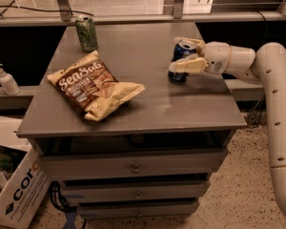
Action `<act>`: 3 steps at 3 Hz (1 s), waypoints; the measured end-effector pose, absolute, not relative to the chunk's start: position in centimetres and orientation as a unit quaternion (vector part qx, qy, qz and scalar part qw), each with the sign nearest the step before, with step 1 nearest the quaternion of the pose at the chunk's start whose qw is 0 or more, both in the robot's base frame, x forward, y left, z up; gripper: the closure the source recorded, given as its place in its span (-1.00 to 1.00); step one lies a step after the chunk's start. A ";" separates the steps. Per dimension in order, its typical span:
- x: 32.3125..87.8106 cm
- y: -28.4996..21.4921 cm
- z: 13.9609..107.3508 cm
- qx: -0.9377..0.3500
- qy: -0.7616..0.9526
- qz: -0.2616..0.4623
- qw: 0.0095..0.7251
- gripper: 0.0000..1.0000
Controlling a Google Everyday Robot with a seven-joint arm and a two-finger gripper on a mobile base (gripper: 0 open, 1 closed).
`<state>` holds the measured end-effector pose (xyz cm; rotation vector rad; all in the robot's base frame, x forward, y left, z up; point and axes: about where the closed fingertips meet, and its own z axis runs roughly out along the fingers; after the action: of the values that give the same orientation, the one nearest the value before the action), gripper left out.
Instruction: Place pepsi can upright
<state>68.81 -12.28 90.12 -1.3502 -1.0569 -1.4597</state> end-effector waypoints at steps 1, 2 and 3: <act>68.9 -12.3 90.6 -0.541 -0.434 -0.574 0.435 -1.00; 68.7 -11.7 90.7 -0.540 -0.432 -0.570 0.444 -1.00; 67.8 -12.0 90.3 -0.560 -0.442 -0.560 0.420 -1.00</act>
Offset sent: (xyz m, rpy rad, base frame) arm 0.0042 -0.0188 0.0122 -0.0543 -0.0699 0.0202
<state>67.82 -12.02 90.31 -1.4036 -1.1080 -1.4043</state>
